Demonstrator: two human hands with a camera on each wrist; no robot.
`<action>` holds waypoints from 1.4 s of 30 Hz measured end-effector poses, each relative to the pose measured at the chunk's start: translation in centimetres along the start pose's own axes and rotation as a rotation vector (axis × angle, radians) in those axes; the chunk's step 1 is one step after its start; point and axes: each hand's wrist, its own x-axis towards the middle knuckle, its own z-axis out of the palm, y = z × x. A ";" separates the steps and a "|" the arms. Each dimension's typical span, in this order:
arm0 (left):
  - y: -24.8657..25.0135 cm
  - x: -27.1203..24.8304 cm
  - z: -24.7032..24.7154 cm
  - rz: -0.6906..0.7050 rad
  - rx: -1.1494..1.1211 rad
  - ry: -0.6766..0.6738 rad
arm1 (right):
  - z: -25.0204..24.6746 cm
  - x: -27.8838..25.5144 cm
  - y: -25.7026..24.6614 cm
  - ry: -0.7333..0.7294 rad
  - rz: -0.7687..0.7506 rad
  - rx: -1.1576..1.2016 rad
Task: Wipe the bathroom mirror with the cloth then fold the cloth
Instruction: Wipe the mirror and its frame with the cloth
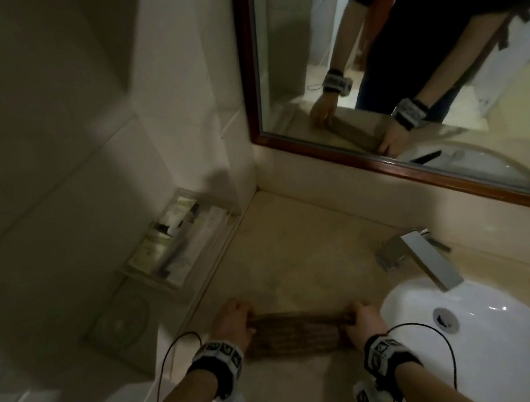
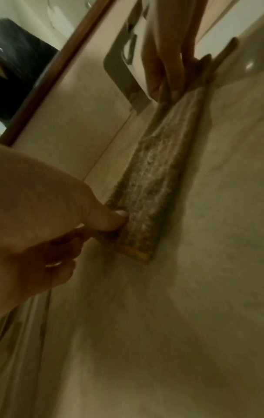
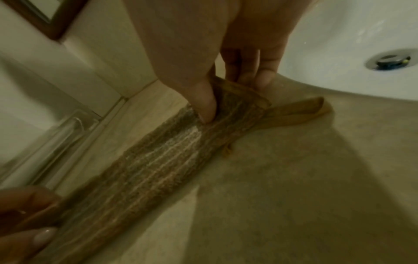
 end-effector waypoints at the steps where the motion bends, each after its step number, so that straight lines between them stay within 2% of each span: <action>1: 0.1 0.1 -0.6 0.006 0.036 -0.016 | -0.4 -0.3 -0.2 -0.005 0.011 -0.020; 3: 1.2 -0.2 -2.5 0.021 0.095 0.007 | -1.7 -1.3 -0.6 0.030 0.007 -0.029; 7: 5.4 -0.8 -8.8 0.121 0.080 0.106 | -8.0 -2.9 -1.6 0.229 -0.106 0.068; 11: 10.3 0.0 -17.3 0.142 0.139 0.384 | -16.7 -3.8 -3.4 0.476 -0.183 0.191; 13: 13.1 0.4 -21.5 0.131 0.061 0.492 | -21.2 -3.9 -4.7 0.615 -0.192 0.288; 16: 16.8 1.4 -27.4 0.209 -0.156 0.569 | -27.7 -3.6 -6.6 0.780 -0.165 0.421; 20: 21.3 2.4 -33.8 0.366 -0.689 0.615 | -35.2 -4.2 -9.3 0.910 -0.189 0.764; 23: 24.7 3.1 -38.1 0.427 -0.945 0.616 | -40.2 -4.6 -11.1 1.089 -0.239 0.842; 26: 27.7 4.0 -41.6 0.519 -1.154 0.671 | -44.2 -4.2 -12.5 1.212 -0.302 0.912; 30: 31.1 5.6 -43.9 0.654 -1.392 0.733 | -47.2 -3.4 -14.3 1.453 -0.348 0.946; 32: 32.1 6.4 -44.1 0.722 -1.485 0.817 | -47.4 -3.3 -15.1 1.572 -0.342 0.970; 34: 32.7 6.8 -43.6 0.746 -1.569 0.914 | -47.0 -3.3 -15.9 1.628 -0.369 1.019; 36: 33.2 7.0 -42.9 0.780 -1.601 1.008 | -46.1 -2.9 -16.6 1.679 -0.466 1.009; 40: 33.8 8.1 -41.2 0.848 -1.322 1.223 | -44.7 0.1 -17.0 1.808 -0.707 0.605; 42: 34.1 8.7 -40.3 0.920 -1.099 1.332 | -43.8 1.9 -16.7 1.839 -0.750 0.383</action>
